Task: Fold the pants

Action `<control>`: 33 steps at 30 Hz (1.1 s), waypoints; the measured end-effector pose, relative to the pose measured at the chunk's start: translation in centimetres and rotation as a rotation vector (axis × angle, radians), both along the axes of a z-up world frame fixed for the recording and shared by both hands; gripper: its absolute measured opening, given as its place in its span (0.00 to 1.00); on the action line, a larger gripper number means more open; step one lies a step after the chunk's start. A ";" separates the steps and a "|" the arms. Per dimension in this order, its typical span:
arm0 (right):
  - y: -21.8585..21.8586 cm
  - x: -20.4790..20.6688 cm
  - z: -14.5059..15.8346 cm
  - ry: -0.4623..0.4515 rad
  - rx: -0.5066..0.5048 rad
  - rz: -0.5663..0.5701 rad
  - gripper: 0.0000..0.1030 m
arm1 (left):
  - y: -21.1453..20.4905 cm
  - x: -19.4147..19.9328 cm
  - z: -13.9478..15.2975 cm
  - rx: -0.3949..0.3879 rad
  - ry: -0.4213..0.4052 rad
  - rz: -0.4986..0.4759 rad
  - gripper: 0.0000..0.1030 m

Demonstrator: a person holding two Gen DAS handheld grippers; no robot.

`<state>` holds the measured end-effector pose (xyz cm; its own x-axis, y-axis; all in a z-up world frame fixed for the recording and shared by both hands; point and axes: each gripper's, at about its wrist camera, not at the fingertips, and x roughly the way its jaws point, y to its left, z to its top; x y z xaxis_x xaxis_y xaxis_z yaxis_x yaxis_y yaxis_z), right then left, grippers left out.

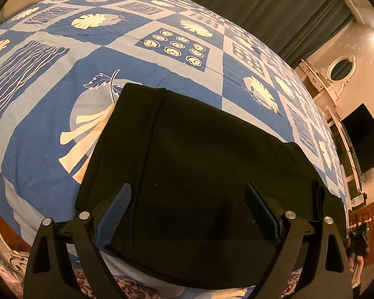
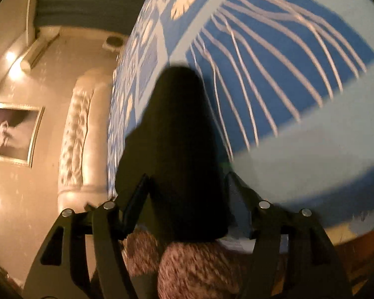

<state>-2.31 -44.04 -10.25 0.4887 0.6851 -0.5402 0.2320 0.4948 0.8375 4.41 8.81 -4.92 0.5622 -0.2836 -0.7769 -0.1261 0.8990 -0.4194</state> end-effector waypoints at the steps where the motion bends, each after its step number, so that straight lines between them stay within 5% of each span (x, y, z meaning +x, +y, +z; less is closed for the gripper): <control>1: 0.2 -0.3 0.0 0.005 -0.028 0.016 0.29 | 0.0 0.0 0.0 0.001 0.000 0.000 0.88; 5: 0.0 -0.5 -0.5 0.033 -0.086 0.026 0.26 | 0.0 0.0 0.0 0.003 -0.002 -0.005 0.88; 9: 0.1 -0.6 0.8 0.030 -0.098 0.008 0.38 | 0.4 0.0 0.1 -0.029 0.000 0.000 0.88; 12: 0.4 -0.7 3.6 0.006 -0.229 -0.064 0.54 | 1.3 0.1 0.4 -0.099 0.003 0.032 0.88; 16: 2.1 -0.2 7.5 -0.030 -0.403 -0.148 0.60 | 2.7 0.3 0.7 -0.209 0.025 0.056 0.88; 24: 10.7 1.5 11.8 -0.162 -0.482 -0.190 0.64 | 5.9 0.2 2.2 -0.307 0.014 0.025 0.88; 33: 22.5 3.1 10.6 -0.229 -0.552 -0.032 0.64 | 10.0 -0.5 0.2 -0.392 0.036 -0.020 0.88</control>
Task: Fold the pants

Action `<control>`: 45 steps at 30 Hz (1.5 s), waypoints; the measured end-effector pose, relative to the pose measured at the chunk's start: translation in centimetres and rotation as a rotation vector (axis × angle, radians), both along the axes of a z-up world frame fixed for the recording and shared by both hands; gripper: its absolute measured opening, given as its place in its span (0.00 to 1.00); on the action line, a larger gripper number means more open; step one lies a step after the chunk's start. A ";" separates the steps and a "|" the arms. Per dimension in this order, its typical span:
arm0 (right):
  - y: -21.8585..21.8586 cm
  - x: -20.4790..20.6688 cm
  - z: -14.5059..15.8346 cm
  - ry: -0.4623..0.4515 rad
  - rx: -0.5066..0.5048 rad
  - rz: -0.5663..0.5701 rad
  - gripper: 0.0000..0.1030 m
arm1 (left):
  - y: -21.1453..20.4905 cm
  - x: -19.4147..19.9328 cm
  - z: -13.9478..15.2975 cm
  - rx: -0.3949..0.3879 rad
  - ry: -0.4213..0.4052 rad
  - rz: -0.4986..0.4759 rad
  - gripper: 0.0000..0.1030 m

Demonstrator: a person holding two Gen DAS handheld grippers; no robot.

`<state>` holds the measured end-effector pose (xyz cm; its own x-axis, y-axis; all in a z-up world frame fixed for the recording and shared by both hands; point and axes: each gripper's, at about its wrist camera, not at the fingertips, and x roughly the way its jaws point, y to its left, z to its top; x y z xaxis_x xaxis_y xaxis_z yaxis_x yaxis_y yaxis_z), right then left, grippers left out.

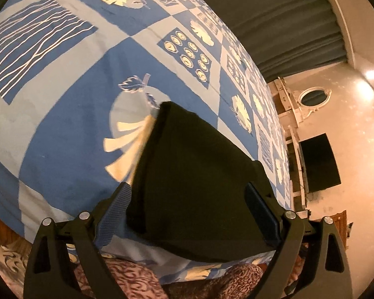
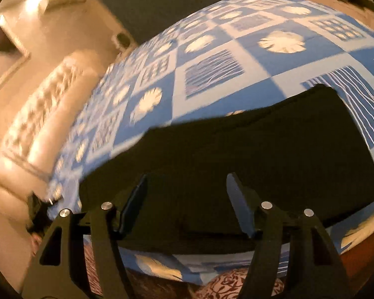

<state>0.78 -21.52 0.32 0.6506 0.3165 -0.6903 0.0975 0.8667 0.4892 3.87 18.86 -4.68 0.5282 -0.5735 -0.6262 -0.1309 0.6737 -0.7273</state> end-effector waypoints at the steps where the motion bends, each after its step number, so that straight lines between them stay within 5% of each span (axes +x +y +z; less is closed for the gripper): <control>1: 0.5 -0.2 -0.1 -0.003 -0.021 0.015 0.64 | 0.4 -0.2 -0.3 -0.020 -0.001 0.003 0.88; 6: 1.6 -0.6 -0.8 0.012 -0.056 0.057 0.65 | 1.3 0.0 -2.4 -0.136 0.016 -0.012 0.88; 15: 2.3 -0.7 -2.3 0.068 -0.021 0.076 0.66 | 1.8 0.1 -3.4 -0.189 0.001 -0.024 0.88; 16: 2.4 -0.7 -2.3 0.068 -0.024 0.078 0.66 | 1.6 0.1 -3.3 -0.176 -0.003 -0.032 0.84; 17: 2.5 -0.8 -2.3 0.066 -0.029 0.082 0.66 | 1.3 0.2 -3.2 -0.159 -0.011 -0.046 0.72; 18: 2.6 -0.8 -2.3 0.067 -0.033 0.088 0.66 | 0.8 0.5 -3.2 -0.133 -0.001 -0.073 0.47; 19: 2.8 -0.8 -2.4 0.068 -0.036 0.094 0.66 | 0.1 0.7 -3.4 -0.081 0.032 -0.088 0.40; 23: 3.2 -0.8 -2.5 0.074 -0.033 0.112 0.66 | 0.1 0.8 -3.9 -0.097 0.036 -0.088 0.39; 27: 3.5 -0.8 -2.7 0.079 -0.035 0.123 0.66 | 1.0 0.6 -4.4 -0.120 0.058 -0.057 0.23; 30: 3.7 -0.8 -2.8 0.084 -0.031 0.130 0.66 | 1.6 0.5 -4.5 -0.109 0.057 -0.044 0.26; 34: 3.8 -0.8 -2.7 0.085 -0.030 0.133 0.67 | 1.5 0.6 -4.7 -0.228 0.008 -0.031 0.70; 37: 3.8 -0.7 -2.9 0.089 -0.028 0.137 0.67 | -0.4 1.5 -3.8 -0.193 -0.007 -0.094 0.75; 38: 3.9 -0.7 -2.9 0.090 -0.032 0.139 0.67 | -1.4 1.8 -3.4 -0.156 -0.026 -0.127 0.72; 40: 4.0 -0.7 -3.0 0.092 -0.034 0.142 0.67 | -2.7 2.2 -3.5 -0.102 -0.021 -0.169 0.28; 41: 4.0 -0.7 -3.0 0.091 -0.034 0.142 0.67 | -3.0 2.3 -3.7 -0.066 -0.004 -0.180 0.19; 45: 4.0 -0.7 -3.1 0.094 -0.033 0.140 0.67 | -2.4 1.7 -3.6 -0.109 -0.024 -0.181 0.14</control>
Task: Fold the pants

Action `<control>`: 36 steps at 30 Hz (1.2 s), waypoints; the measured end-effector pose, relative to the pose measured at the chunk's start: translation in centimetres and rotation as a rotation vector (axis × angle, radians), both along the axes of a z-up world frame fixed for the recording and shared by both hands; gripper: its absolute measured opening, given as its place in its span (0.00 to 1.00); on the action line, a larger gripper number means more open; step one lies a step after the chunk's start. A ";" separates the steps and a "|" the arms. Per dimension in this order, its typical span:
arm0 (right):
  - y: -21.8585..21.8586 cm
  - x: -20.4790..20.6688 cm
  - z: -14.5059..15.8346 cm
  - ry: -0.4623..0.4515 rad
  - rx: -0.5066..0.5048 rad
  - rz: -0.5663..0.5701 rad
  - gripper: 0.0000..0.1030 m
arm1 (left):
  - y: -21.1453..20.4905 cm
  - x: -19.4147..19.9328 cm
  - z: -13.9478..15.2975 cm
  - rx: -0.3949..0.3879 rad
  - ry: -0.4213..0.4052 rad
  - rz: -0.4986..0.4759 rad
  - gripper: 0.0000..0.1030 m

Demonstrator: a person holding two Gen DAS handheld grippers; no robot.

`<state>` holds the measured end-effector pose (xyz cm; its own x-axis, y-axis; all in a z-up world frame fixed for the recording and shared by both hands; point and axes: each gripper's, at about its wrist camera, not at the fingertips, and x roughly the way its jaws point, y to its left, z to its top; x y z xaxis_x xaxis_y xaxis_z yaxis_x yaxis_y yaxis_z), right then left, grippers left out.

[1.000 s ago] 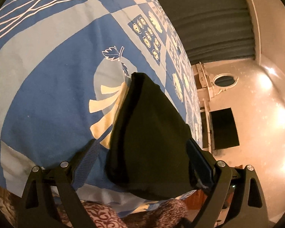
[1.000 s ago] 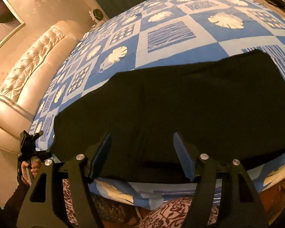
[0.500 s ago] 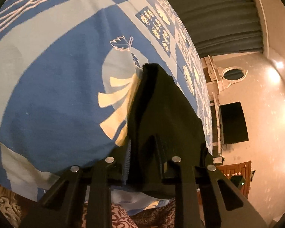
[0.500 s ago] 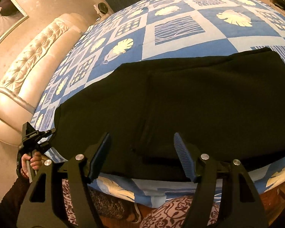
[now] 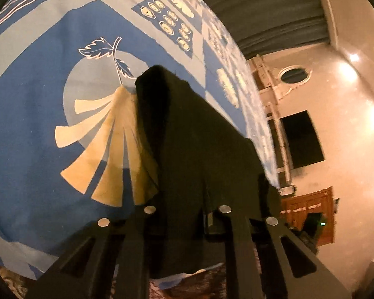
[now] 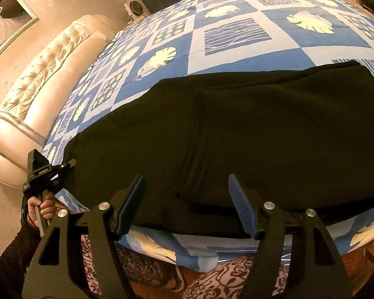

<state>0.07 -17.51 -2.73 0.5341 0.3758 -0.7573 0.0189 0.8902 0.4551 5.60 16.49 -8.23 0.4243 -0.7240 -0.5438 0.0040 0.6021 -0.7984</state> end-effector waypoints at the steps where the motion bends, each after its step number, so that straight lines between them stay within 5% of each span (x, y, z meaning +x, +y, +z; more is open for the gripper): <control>1: 0.0 0.0 0.0 0.001 0.002 -0.002 0.67 | 0.0 -0.1 0.5 -0.010 -0.016 -0.004 0.14; 10: -0.8 -0.1 0.6 -0.016 0.020 -0.024 0.67 | -3.0 -0.6 7.6 -0.100 -0.183 -0.066 0.13; 24: -7.0 -1.3 3.9 -0.083 0.069 -0.172 0.68 | -18.9 1.3 16.7 -0.062 -0.281 -0.256 0.13; 30: -12.7 -2.9 4.8 -0.119 0.120 -0.295 0.72 | -28.1 2.1 17.1 -0.015 -0.276 -0.350 0.13; 36: -18.0 -4.5 4.5 -0.141 0.172 -0.402 0.72 | -37.3 3.1 14.5 0.047 -0.212 -0.435 0.13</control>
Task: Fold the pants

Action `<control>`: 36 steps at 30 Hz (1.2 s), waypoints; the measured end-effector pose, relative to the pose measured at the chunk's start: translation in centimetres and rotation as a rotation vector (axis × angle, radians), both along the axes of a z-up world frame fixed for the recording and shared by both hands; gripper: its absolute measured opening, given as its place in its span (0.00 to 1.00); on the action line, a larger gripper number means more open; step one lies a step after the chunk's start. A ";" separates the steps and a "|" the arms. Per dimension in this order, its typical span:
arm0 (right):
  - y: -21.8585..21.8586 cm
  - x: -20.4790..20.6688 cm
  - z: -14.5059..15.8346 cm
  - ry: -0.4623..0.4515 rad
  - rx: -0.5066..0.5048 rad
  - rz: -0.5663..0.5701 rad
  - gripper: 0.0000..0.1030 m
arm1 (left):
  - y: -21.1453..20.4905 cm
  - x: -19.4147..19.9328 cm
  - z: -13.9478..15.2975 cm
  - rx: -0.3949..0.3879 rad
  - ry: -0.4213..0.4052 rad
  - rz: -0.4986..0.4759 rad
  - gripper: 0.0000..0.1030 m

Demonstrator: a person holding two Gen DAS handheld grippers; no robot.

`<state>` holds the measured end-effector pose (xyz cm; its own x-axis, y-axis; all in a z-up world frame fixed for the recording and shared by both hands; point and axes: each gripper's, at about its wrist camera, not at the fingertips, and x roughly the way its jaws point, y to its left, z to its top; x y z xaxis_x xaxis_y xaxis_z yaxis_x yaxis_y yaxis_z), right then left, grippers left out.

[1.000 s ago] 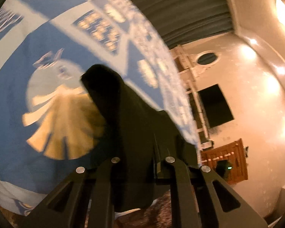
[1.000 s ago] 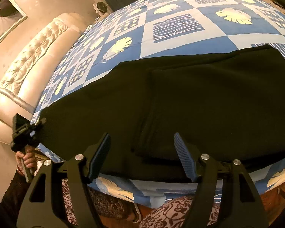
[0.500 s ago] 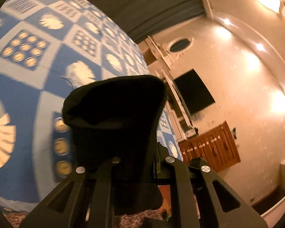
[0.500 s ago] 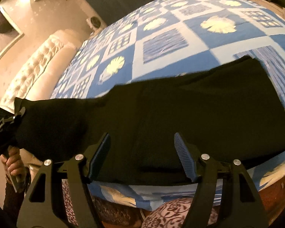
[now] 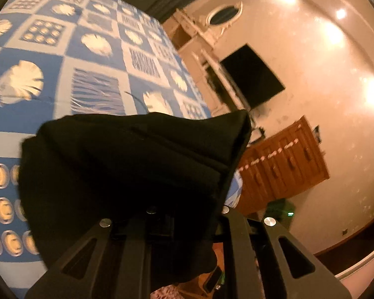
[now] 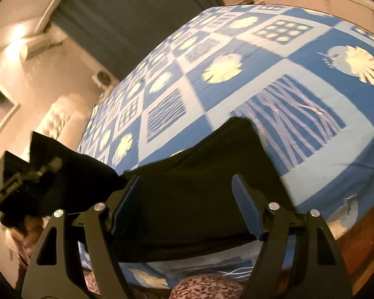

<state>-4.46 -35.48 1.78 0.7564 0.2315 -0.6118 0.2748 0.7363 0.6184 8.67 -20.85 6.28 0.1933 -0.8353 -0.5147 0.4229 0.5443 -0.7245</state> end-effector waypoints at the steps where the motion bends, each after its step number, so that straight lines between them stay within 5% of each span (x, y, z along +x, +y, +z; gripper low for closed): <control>1: -0.8 -0.2 -0.2 0.001 0.010 -0.016 0.72 | -1.6 0.1 -0.8 0.020 0.009 -0.014 0.13; 10: -5.6 -1.8 -2.8 0.018 0.089 -0.125 0.72 | -11.7 -0.7 -7.0 0.196 0.066 -0.082 0.13; 16: -6.7 -2.0 -4.5 0.043 0.117 -0.148 0.72 | -13.8 -1.0 -9.2 0.290 0.063 -0.080 0.17; 22: -6.6 -1.9 -5.3 0.063 0.140 -0.136 0.72 | -14.5 -2.1 -8.2 0.244 0.051 -0.076 0.47; 30: -6.5 -1.7 -5.3 0.085 0.125 -0.111 0.73 | -13.9 -4.5 -4.6 0.155 0.001 -0.122 0.62; 36: -5.9 -1.3 -5.1 0.094 0.100 -0.081 0.73 | -6.9 -4.4 -4.2 0.115 0.017 -0.023 0.64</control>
<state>-5.74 -41.39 -3.27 0.7154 0.2351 -0.6580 0.3915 0.6452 0.6561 4.32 -27.72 2.05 0.1651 -0.7744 -0.6107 0.4248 0.6147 -0.6646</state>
